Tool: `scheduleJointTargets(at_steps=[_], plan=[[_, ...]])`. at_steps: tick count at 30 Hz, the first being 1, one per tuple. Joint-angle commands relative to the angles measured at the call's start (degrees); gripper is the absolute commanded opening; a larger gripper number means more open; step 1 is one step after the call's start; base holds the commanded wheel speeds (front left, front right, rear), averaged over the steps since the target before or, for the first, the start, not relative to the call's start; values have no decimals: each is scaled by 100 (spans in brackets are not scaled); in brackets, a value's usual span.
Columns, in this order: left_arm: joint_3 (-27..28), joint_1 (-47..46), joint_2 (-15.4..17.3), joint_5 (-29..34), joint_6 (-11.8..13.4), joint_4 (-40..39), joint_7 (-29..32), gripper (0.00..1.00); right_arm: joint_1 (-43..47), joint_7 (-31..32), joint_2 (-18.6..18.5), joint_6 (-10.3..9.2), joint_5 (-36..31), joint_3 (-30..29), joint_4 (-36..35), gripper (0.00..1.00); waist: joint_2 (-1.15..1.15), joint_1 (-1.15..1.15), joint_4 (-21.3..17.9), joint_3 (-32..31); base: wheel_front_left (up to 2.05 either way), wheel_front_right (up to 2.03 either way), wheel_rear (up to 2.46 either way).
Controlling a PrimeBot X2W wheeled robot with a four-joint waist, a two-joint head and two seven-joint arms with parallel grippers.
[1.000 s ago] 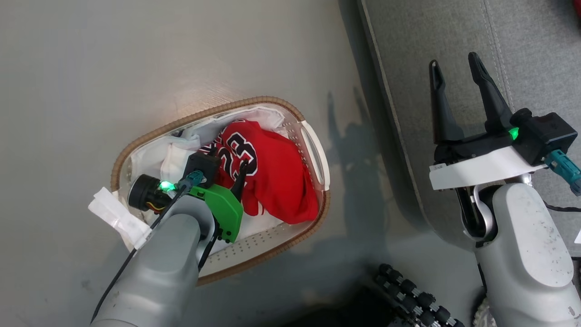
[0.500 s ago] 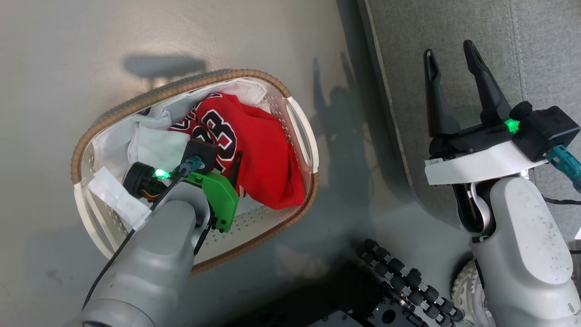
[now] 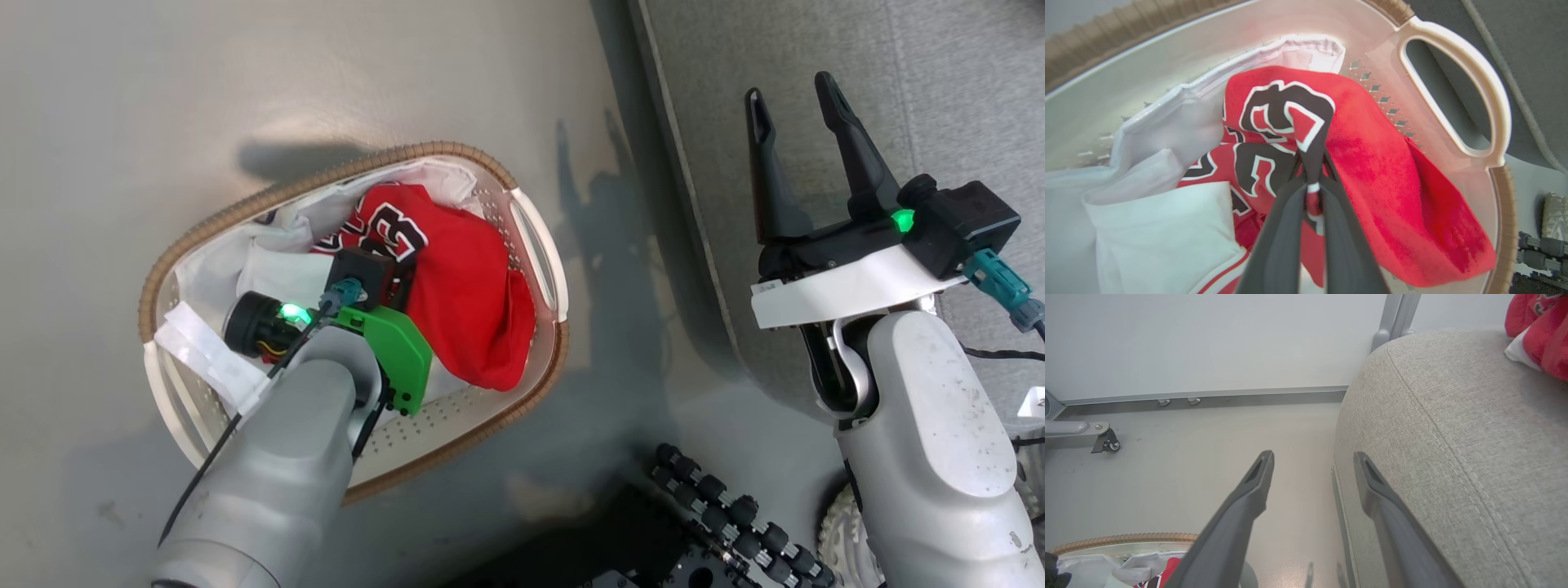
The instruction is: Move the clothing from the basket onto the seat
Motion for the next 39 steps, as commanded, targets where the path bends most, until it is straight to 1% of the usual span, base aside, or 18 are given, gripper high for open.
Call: scheduleJointTargets(at_steps=[1,2,3,8,17,23,28,33,39], plan=[[47,129,27,-2,-13,-131,-35,0,-14,-12,-7,-6,-37,-15,64,100,13,0,127,-401,0,0,0],[82,208,43,19,-12,-223,-35,0,10,-12,-11,-6,-52,-13,113,100,13,0,170,-526,0,0,0],[174,404,53,6,-12,-409,-36,0,80,-11,-8,-6,-103,5,211,100,13,0,271,-823,0,0,0],[311,858,36,31,-15,-920,-37,0,279,-11,-15,-6,-214,-5,448,100,13,0,595,-1545,0,0,0],[373,1728,25,227,-17,-1966,-38,0,888,-11,-22,-6,-348,-37,891,100,13,0,1308,-2907,0,0,0],[560,2159,32,385,-16,-2704,-39,0,1413,-11,-76,-6,-367,-94,1056,100,13,0,1672,-3630,0,0,0],[761,2367,84,591,-17,-3361,-38,0,1778,-11,-67,-6,-322,-139,1134,100,13,0,1826,-4106,0,0,0],[1137,2570,68,679,-17,-4045,-39,0,2113,-11,-74,-6,-345,-116,1170,100,13,0,1901,-4519,0,0,0],[1416,2653,44,816,-17,-4534,-38,0,2364,-11,-76,-6,-332,-129,1199,100,13,0,1932,-4779,0,0,0]])
